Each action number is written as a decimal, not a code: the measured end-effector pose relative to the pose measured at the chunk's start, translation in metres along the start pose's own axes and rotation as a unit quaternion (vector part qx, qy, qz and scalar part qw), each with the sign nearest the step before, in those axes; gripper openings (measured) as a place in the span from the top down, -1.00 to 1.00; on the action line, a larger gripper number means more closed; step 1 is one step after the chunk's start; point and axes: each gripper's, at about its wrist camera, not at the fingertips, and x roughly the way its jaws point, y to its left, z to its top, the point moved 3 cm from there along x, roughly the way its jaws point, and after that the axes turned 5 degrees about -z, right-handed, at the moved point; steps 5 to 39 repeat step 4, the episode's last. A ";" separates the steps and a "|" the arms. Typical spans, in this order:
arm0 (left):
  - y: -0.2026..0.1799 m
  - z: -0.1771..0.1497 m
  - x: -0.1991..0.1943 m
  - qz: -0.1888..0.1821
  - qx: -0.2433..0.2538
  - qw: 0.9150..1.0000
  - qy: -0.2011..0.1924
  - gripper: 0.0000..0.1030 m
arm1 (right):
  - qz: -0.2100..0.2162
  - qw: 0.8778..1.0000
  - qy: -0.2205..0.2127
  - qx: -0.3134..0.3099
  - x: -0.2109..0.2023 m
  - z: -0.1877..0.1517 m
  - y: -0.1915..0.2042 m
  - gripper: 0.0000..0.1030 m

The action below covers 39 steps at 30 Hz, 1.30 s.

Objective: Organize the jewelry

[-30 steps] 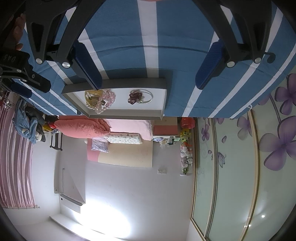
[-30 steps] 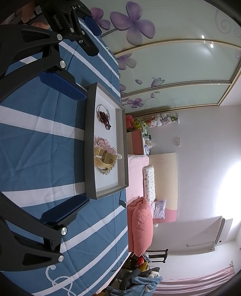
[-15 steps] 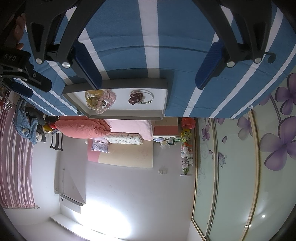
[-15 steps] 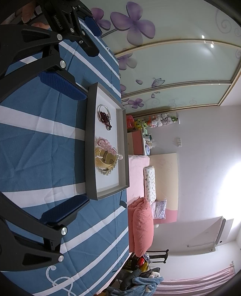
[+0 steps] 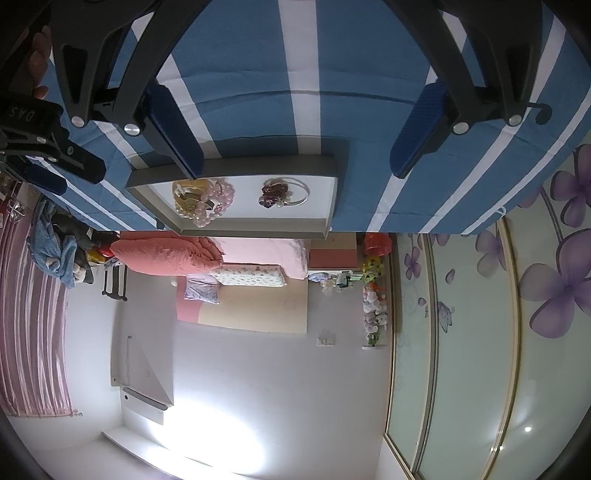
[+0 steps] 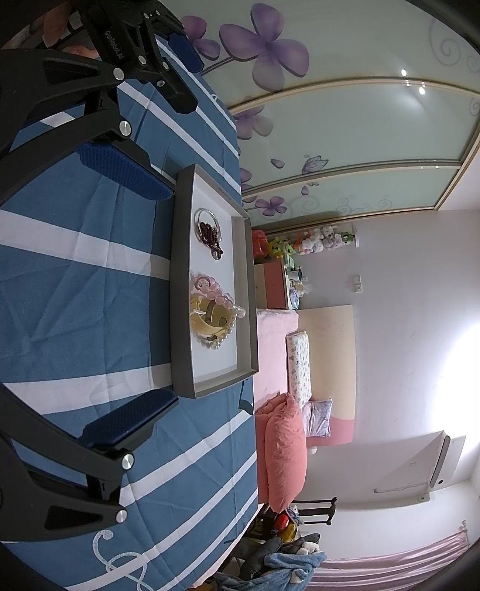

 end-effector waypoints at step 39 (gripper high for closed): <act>0.001 0.001 0.000 -0.003 -0.001 1.000 0.003 -0.91 | 0.000 1.000 0.000 0.000 0.000 0.000 0.000 -0.97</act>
